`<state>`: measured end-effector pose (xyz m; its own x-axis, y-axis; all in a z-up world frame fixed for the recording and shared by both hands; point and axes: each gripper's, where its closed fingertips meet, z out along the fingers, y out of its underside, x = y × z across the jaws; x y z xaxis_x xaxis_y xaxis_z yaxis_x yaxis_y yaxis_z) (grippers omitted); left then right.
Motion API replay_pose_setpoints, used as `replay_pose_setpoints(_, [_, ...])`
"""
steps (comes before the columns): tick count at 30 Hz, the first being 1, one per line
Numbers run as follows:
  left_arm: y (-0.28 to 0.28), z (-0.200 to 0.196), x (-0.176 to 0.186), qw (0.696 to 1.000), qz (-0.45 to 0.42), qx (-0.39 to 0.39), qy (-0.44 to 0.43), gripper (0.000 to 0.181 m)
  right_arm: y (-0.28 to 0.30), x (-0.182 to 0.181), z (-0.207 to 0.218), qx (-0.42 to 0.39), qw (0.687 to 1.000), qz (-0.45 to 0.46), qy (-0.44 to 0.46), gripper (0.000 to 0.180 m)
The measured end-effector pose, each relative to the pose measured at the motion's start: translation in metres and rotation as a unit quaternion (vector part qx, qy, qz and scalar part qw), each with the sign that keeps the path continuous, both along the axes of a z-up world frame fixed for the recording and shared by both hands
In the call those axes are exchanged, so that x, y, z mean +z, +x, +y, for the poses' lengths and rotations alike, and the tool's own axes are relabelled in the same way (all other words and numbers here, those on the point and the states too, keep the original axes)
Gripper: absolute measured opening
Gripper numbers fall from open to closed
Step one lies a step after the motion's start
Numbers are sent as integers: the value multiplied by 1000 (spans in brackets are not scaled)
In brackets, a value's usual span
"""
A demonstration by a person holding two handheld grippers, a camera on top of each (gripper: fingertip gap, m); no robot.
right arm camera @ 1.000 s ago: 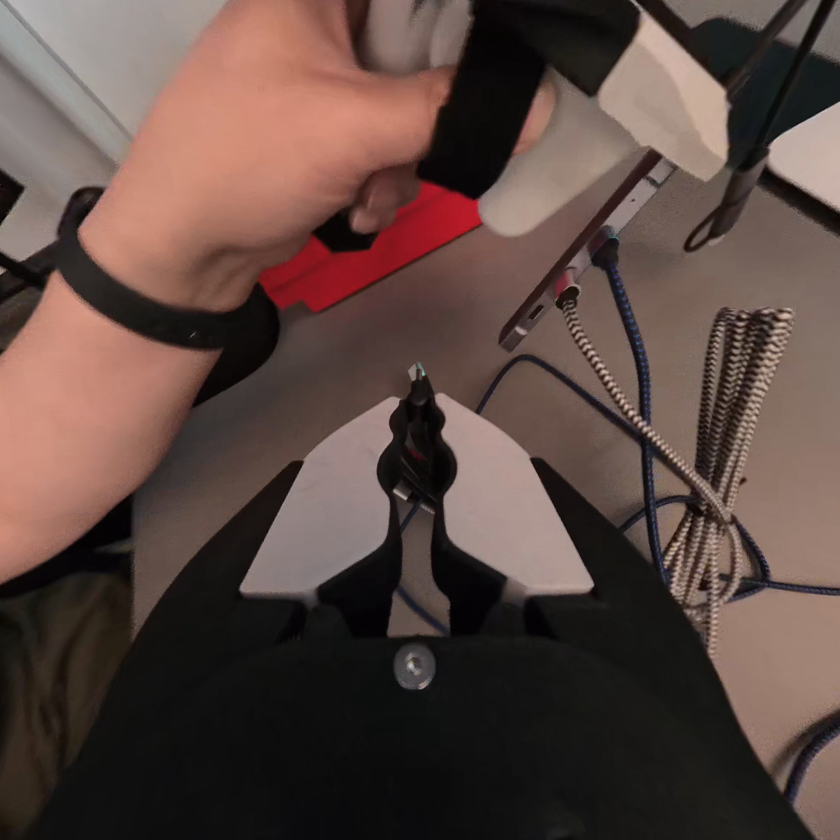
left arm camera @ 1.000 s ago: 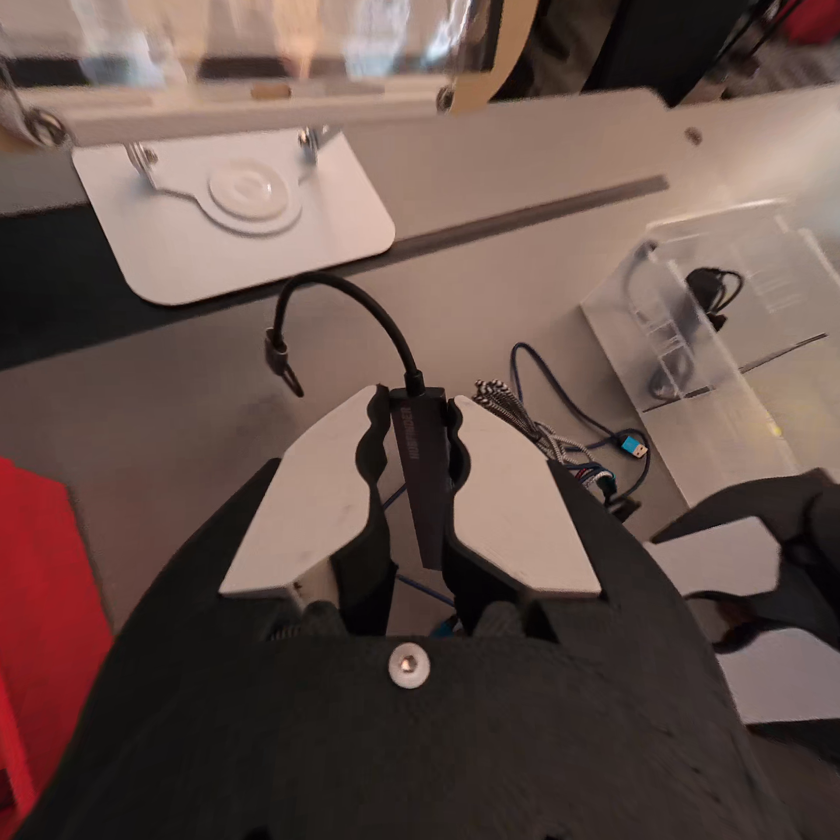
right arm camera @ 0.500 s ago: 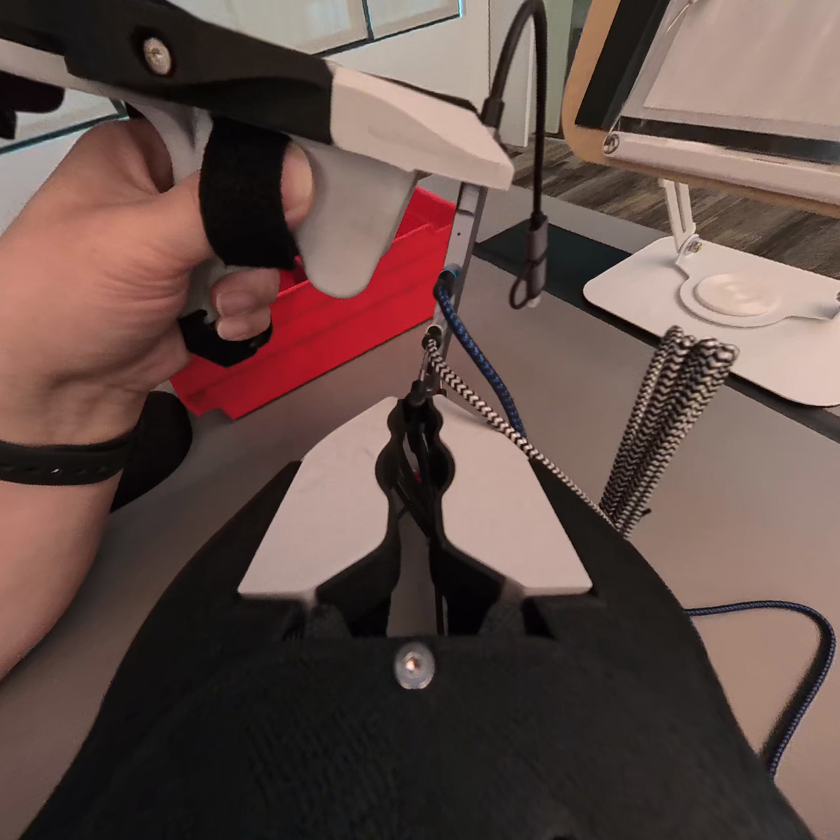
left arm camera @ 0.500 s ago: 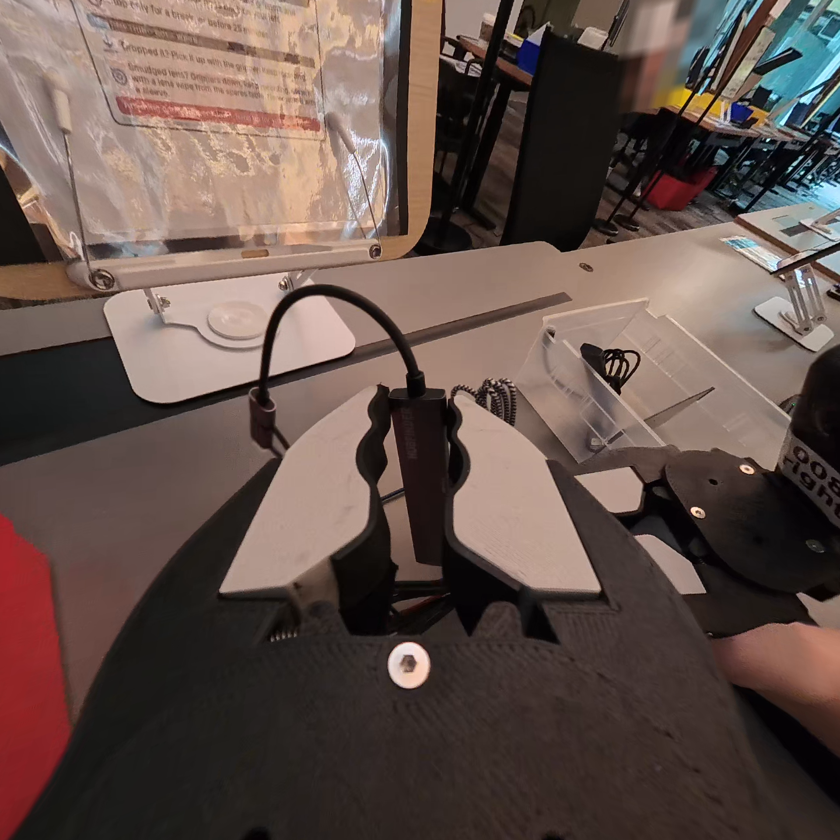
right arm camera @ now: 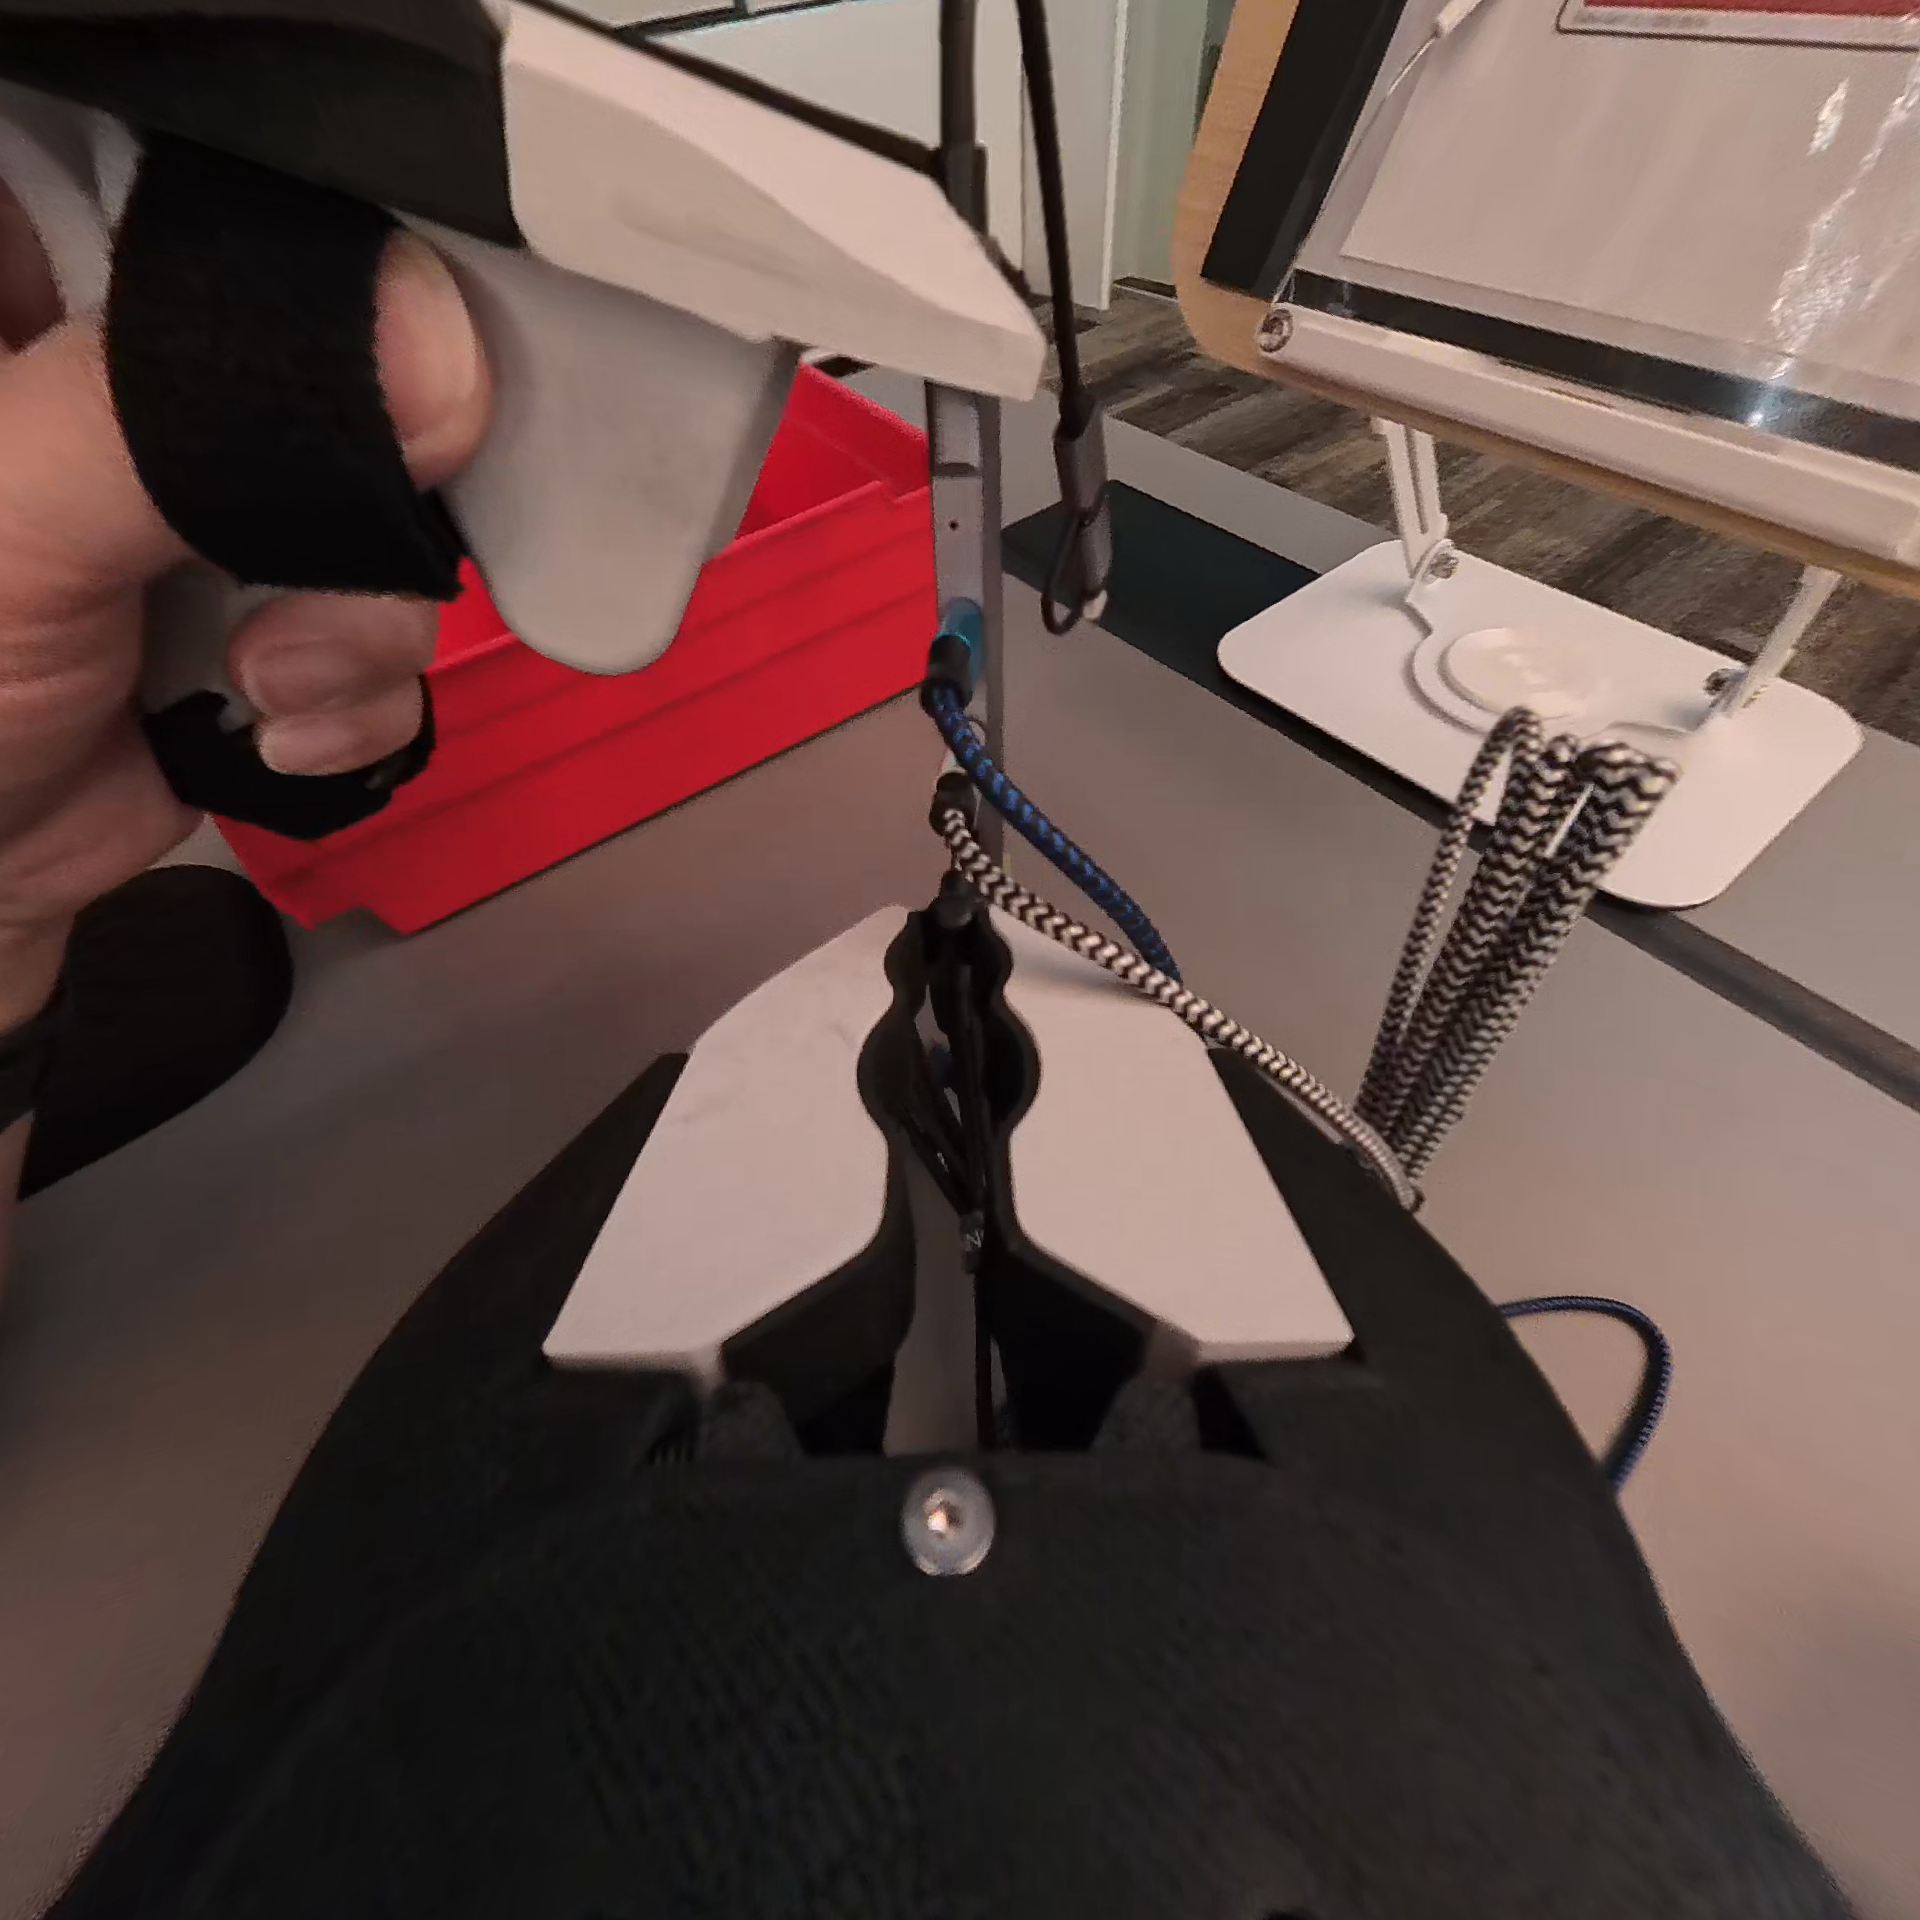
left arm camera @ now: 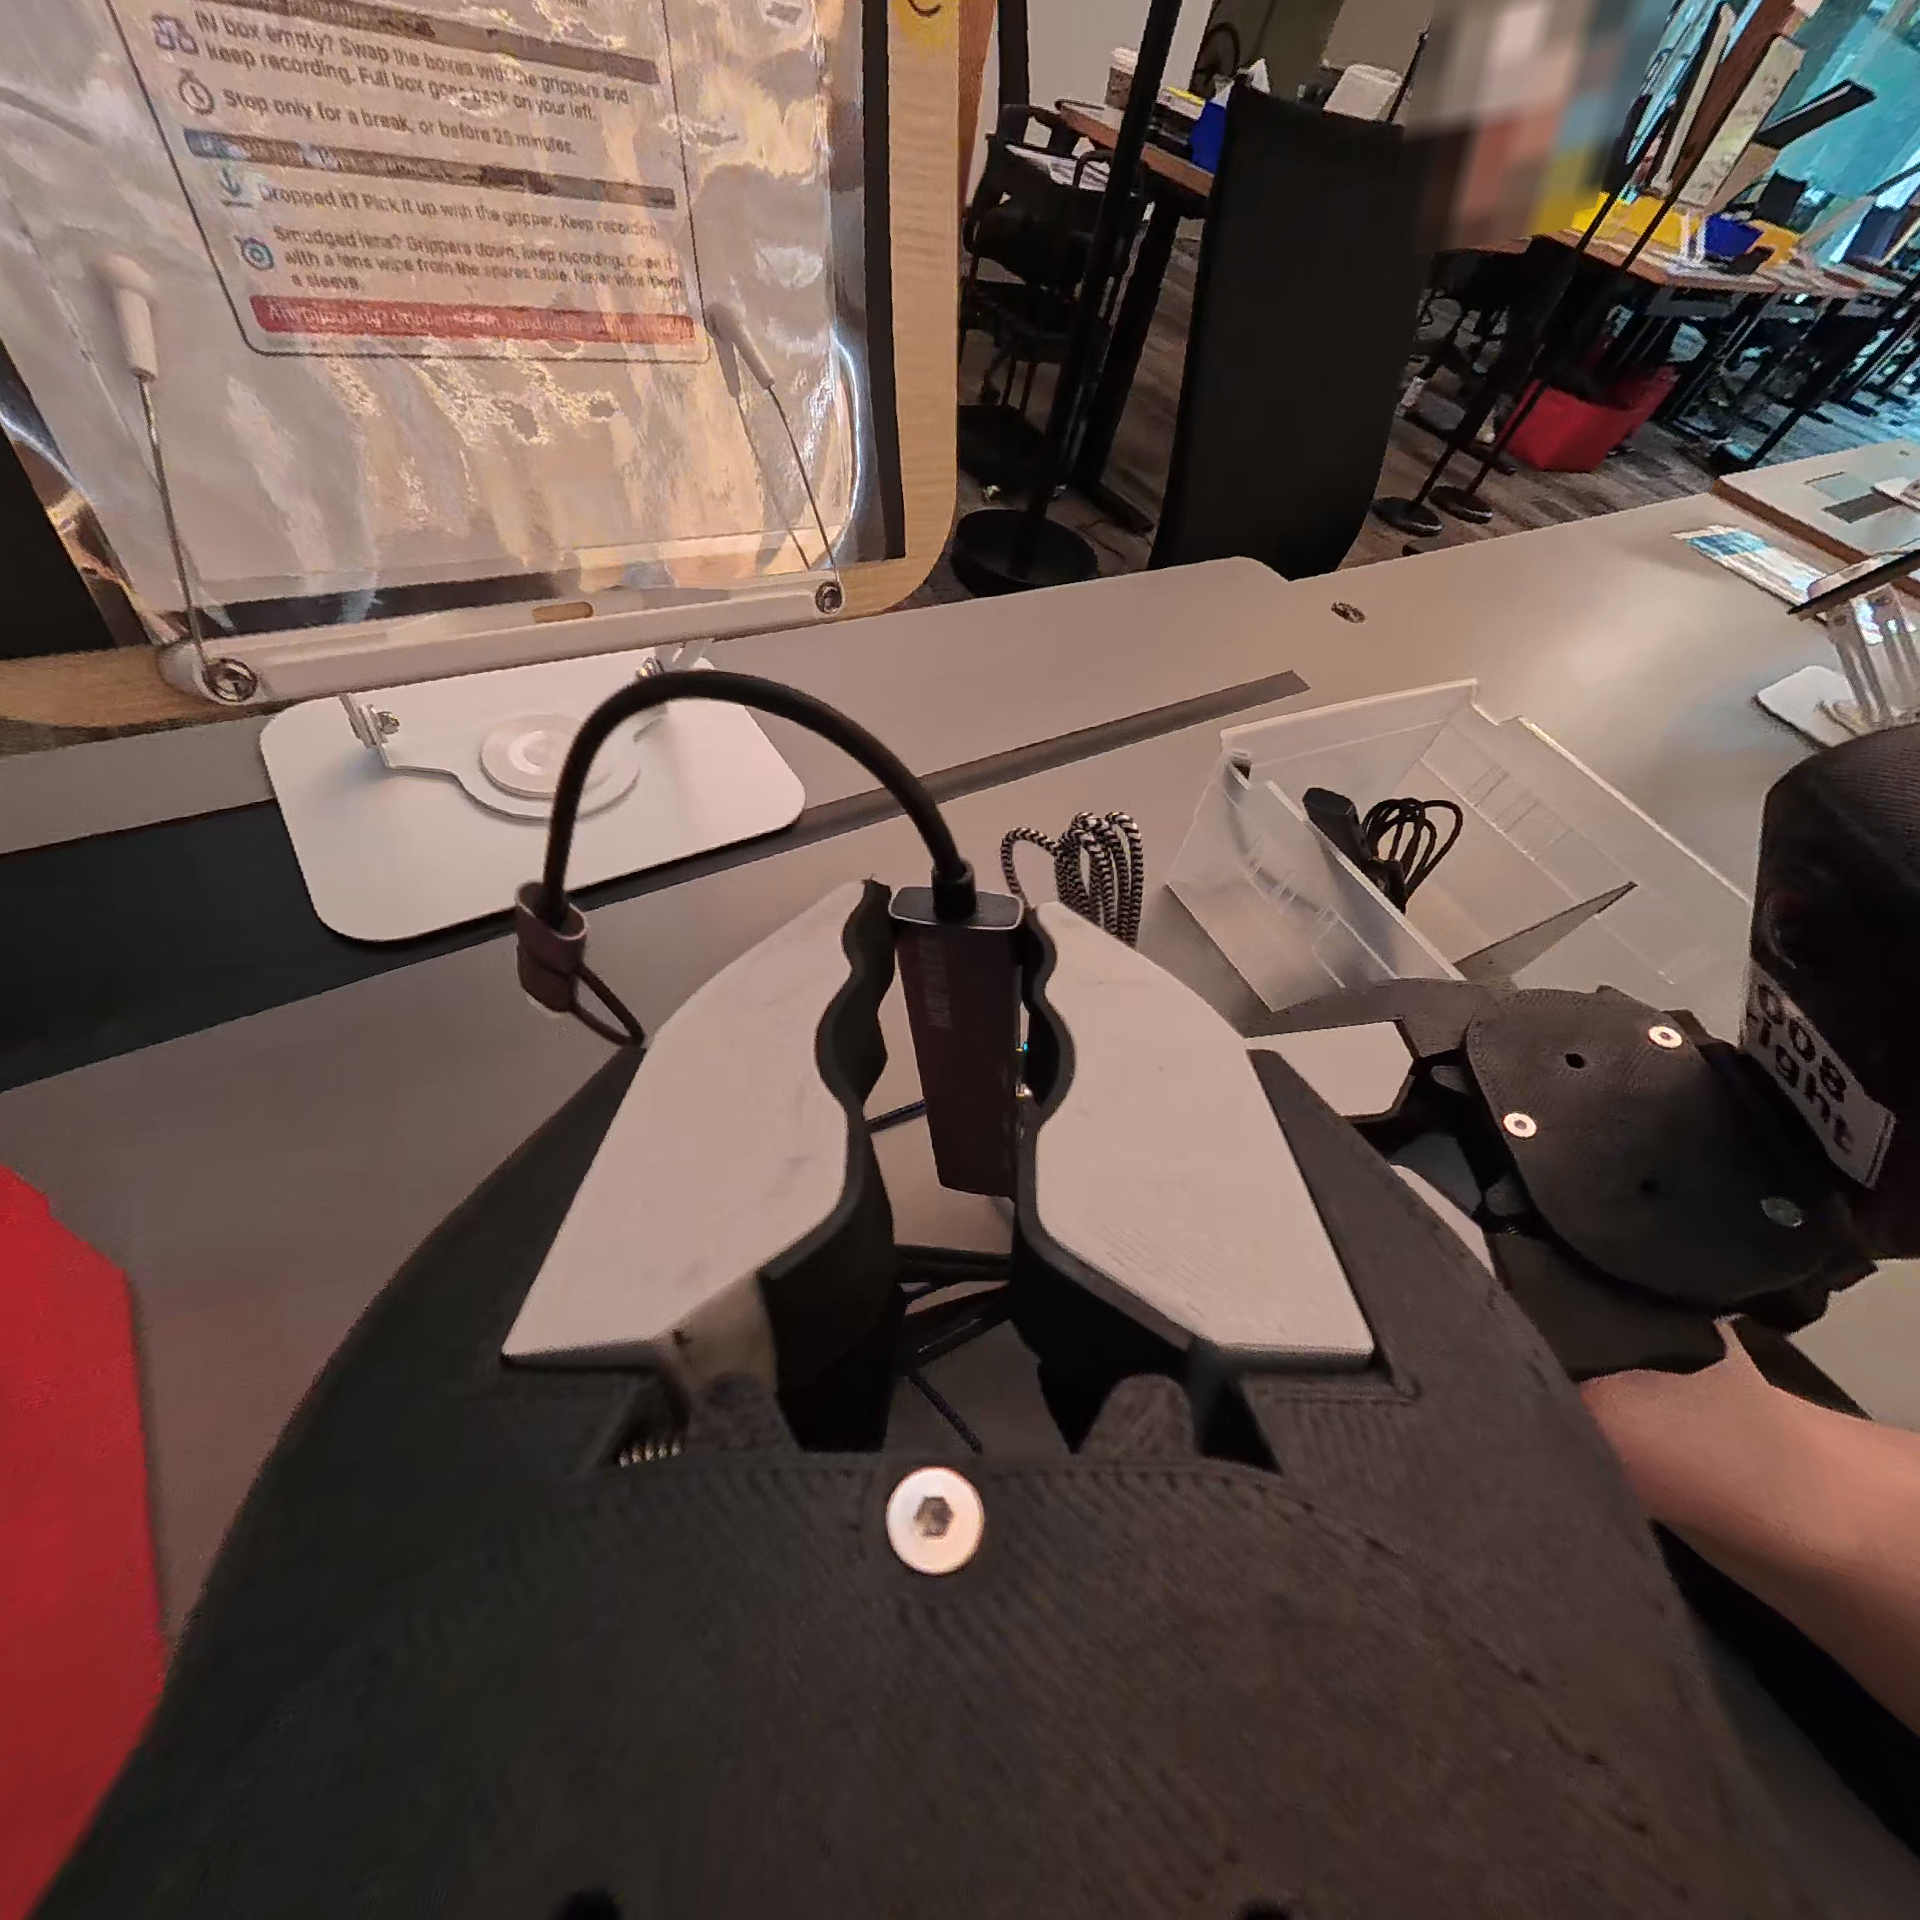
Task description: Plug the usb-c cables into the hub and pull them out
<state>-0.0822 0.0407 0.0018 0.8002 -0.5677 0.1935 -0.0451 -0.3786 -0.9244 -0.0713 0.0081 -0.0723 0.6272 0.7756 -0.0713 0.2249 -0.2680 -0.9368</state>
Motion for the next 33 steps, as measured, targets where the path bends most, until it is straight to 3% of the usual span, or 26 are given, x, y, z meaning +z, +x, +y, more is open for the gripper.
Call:
replay_pose_setpoints(1, [0, -1, 1, 1000, 3, 2, 2, 23, 1, 0, 1, -5, 1000, -8, 7, 8])
replay_pose_setpoints(6, [1, -4, 5, 1000, 16, 12, 11, 23, 3, 1, 4, -25, 997, -41, 53, 8])
replay_pose_setpoints(22, [3, -11, 11, 1000, 21, 17, 16, 23, 5, 9, 4, -15, 997, -26, 75, 8])
replay_pose_setpoints(33, [5, -16, 17, 999, 19, 13, 23, 23, 12, 18, 9, -40, 987, -34, 150, 8])
